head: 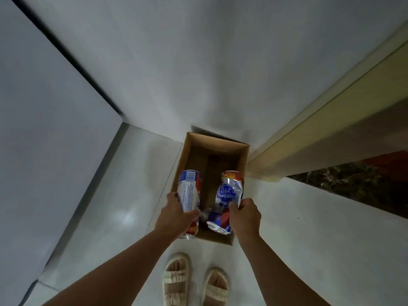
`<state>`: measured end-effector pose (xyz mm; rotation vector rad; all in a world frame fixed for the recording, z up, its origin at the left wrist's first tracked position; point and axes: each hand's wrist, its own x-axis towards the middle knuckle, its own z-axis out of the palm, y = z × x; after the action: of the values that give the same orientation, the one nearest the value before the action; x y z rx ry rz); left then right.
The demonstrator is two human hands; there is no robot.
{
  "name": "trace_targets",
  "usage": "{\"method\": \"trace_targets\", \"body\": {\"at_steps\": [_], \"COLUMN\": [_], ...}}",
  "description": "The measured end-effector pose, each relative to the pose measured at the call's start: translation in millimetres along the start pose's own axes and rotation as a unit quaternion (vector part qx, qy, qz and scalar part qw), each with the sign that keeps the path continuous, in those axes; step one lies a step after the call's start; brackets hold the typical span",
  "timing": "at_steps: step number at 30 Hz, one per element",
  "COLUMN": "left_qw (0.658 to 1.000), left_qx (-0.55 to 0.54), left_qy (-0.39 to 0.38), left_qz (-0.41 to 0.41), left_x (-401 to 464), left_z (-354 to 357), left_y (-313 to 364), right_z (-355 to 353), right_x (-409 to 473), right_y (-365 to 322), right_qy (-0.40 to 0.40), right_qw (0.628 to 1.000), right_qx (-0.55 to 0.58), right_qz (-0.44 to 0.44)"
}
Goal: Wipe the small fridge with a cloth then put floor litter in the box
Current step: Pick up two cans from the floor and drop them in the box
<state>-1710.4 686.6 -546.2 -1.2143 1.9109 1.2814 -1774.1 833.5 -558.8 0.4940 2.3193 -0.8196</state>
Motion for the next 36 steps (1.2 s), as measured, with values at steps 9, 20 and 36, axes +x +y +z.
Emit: {"method": "trace_targets", "body": {"at_steps": [9, 20, 36], "left_qw": [0.995, 0.984, 0.989], "left_qx": [0.079, 0.16, 0.142], "left_qy": [0.039, 0.026, 0.025], "left_qz": [-0.043, -0.071, 0.013], "left_x": [146, 197, 38], "left_z": [70, 104, 9], "left_y": [-66, -94, 11], "right_z": [130, 179, 37], "right_x": [106, 151, 22], "right_y": [37, 78, -7], "right_qy": [0.038, 0.012, -0.08], "right_qw": [0.994, 0.992, 0.98], "right_qx": [-0.104, -0.129, -0.165], "right_qz": [-0.018, 0.008, -0.078]}}
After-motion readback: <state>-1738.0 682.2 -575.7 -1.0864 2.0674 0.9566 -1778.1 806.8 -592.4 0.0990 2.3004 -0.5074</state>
